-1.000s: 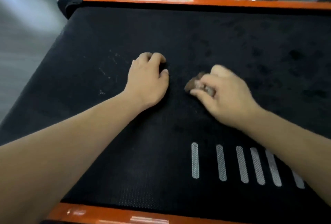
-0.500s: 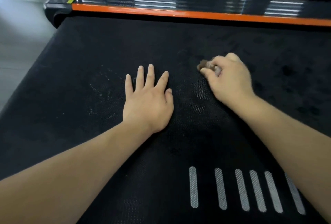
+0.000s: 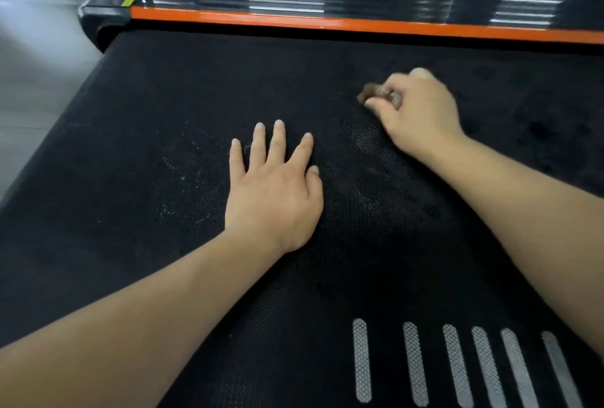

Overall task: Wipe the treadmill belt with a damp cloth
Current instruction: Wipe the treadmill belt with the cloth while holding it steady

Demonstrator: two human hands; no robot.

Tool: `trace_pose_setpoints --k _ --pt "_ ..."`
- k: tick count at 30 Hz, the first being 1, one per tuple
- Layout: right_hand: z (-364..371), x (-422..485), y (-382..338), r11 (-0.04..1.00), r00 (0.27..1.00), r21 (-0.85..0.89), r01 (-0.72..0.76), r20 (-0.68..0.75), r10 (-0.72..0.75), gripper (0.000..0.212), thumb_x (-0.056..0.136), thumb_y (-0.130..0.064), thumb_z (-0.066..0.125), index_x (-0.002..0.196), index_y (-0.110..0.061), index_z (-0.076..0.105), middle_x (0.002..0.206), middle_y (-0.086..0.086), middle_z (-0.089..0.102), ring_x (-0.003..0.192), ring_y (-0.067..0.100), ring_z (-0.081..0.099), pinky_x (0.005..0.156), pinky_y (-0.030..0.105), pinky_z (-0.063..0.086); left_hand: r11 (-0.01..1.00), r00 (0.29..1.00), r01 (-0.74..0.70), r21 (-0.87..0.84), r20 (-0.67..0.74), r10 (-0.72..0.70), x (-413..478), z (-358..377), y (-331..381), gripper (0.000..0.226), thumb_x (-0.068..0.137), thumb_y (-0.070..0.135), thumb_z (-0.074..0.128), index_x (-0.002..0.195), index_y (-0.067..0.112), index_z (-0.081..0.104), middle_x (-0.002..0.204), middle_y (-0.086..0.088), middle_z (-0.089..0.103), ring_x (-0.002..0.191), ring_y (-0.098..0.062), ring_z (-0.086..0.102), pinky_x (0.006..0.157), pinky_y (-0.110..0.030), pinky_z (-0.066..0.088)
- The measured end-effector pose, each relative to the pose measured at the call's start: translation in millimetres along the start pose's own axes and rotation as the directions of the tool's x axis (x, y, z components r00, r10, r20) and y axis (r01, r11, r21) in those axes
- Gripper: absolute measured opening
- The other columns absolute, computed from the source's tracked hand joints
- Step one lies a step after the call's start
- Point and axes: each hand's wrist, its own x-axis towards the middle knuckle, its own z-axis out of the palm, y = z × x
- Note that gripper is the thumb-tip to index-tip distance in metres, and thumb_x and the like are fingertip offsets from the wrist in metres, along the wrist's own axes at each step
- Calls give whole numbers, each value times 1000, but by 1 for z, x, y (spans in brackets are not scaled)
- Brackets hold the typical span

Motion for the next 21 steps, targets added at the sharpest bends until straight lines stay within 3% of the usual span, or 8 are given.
trace_pose_setpoints --k 2,6,10,14,15,18,19,21 --pt "6 9 -2 996 996 -46 -78 -49 76 29 91 -46 61 101 -20 65 98 9 51 93 33 56 73 34 39 1000 1000 3 2 -4 -3 0 0 -1 59 104 47 14 162 37 10 171 -3 -3 157 -25 -13 125 -52 -10" --pt "13 -21 -22 954 946 48 295 123 -299 26 90 -47 63 98 -22 66 90 2 49 83 24 51 68 32 38 1000 1000 6 9 -13 -6 0 1 0 63 99 50 8 161 37 10 171 -3 -1 157 -25 -11 125 -53 -8" --pt "11 28 -6 998 999 -57 -33 -13 32 28 91 -49 60 102 -23 66 96 5 50 97 34 58 72 34 40 1000 1000 1 8 -17 -1 0 1 0 65 98 50 6 161 37 9 171 -3 -1 157 -26 -11 125 -53 -8" --pt "23 3 -23 962 957 49 267 99 -271 26 89 -48 63 97 -24 66 90 1 49 81 22 51 68 32 40 1000 1000 2 23 -25 -1 0 3 -1 64 98 49 7 161 37 10 171 -4 0 157 -27 -9 125 -54 -7" --pt "21 10 -19 963 958 31 267 102 -268 26 89 -49 63 97 -24 67 89 0 50 82 24 53 67 32 39 1000 1000 -2 20 -30 2 0 4 -1 64 98 49 7 161 36 11 171 -4 1 157 -27 -8 125 -54 -6" --pt "19 57 -5 998 998 -43 -53 -20 52 29 90 -50 61 103 -24 67 103 7 57 97 32 59 73 33 40 1000 998 -9 14 -54 9 -1 4 -1 65 98 49 8 161 35 14 171 -5 5 157 -28 -6 125 -55 -4" --pt "23 62 -6 995 996 -40 -86 -41 84 28 91 -49 60 103 -24 67 105 8 56 97 31 59 75 34 42 1000 998 -10 18 -60 11 -1 4 -1 65 98 49 7 161 35 14 171 -5 5 157 -28 -5 125 -55 -3" --pt "33 51 -20 996 996 -4 91 16 -91 27 91 -48 61 99 -24 67 97 5 53 87 24 53 73 33 41 1000 998 -8 30 -55 9 -2 4 0 65 98 49 7 161 35 13 171 -5 4 157 -28 -5 125 -56 -3"
